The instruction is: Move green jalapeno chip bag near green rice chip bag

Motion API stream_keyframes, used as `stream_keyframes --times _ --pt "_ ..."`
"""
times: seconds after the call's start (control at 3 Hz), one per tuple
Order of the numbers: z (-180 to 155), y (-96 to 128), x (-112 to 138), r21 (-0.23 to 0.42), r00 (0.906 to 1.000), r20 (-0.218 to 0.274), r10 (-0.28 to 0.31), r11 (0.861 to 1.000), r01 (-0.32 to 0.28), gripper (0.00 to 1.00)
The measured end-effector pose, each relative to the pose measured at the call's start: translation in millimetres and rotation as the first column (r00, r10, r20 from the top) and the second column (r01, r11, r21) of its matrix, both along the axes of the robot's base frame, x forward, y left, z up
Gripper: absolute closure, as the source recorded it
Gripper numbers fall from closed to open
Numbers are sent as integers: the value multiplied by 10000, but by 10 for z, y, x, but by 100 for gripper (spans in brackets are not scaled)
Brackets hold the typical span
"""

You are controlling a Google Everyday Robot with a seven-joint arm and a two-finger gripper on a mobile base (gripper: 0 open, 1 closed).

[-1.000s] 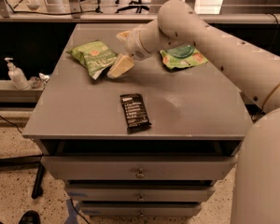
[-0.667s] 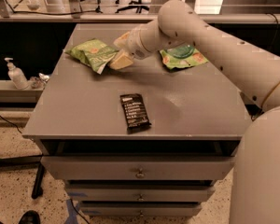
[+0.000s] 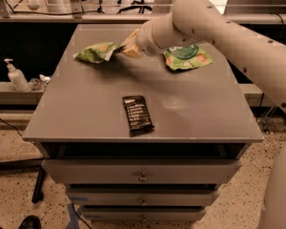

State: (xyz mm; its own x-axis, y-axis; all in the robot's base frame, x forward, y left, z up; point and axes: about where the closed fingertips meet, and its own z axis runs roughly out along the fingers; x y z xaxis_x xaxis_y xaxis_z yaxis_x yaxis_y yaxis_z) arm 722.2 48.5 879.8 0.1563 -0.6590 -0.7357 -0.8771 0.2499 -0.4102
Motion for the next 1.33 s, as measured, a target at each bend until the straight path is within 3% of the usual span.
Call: stream_keyframes --times 0.33,0.67,1.0,1.33 --pt "273 -243 -210 -10 9983 436 -397 9992 397 100" --pt "547 -672 -433 -485 9906 876 -1050 9928 1095 100" --pt "722 -1325 -625 -1148 9675 1209 -2223 9649 2360 100" --pt "774 -2140 -790 -1583 9251 1333 -3555 9138 3740 100"
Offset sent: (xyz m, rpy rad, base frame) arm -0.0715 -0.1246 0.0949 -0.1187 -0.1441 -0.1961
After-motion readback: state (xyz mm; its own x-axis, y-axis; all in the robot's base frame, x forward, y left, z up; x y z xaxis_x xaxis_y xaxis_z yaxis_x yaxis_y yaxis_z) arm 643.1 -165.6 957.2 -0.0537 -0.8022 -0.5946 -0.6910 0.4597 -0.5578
